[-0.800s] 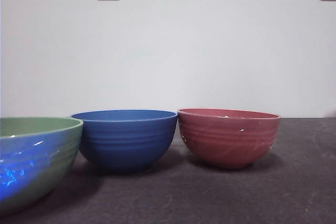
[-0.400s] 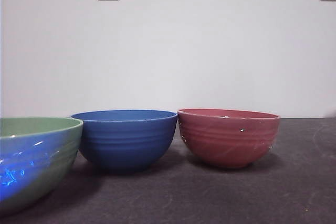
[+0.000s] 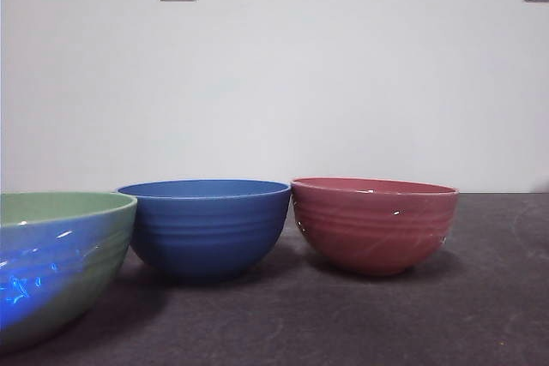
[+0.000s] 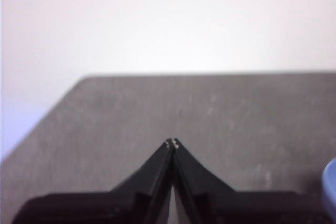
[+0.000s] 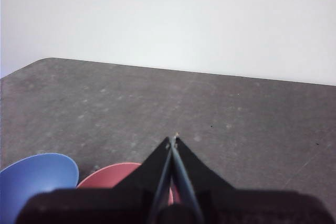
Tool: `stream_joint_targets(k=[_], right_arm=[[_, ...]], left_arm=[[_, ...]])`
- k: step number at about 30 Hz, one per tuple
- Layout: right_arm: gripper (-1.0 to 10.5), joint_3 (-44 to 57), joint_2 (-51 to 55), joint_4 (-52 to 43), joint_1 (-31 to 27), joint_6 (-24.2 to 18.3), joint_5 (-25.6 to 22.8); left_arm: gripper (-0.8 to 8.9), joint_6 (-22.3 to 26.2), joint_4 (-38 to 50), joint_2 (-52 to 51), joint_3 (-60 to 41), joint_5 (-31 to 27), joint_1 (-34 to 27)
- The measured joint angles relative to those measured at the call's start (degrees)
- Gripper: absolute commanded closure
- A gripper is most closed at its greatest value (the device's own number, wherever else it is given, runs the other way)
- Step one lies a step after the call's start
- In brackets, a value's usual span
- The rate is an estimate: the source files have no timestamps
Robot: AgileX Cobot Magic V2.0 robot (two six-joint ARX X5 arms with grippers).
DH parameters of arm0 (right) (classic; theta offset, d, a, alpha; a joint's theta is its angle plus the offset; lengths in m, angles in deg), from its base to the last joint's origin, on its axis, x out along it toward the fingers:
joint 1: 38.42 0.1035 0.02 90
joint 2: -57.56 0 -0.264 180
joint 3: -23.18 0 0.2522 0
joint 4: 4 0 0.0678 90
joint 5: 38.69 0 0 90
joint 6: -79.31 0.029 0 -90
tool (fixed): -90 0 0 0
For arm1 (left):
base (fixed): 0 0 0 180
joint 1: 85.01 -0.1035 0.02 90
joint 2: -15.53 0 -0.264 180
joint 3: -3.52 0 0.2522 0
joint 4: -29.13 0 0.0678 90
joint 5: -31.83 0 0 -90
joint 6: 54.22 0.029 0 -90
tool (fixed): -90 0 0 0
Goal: Pick up the green bowl on the top,put the green bowl on the left,pick up the red bowl in the middle,put the red bowl on the right
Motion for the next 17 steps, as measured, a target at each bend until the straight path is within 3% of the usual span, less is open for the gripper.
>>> stream_joint_targets(k=[7,17], right_arm=[[9.4,0.0,0.0,0.15,0.04,0.02,0.02],[9.4,0.0,0.0,0.79,0.04,0.13,0.02]], left_arm=[[8.18,-0.04,10.62,0.02,-15.04,3.72,-1.11],[8.17,-0.59,10.49,-0.02,-18.01,4.68,-1.14]])
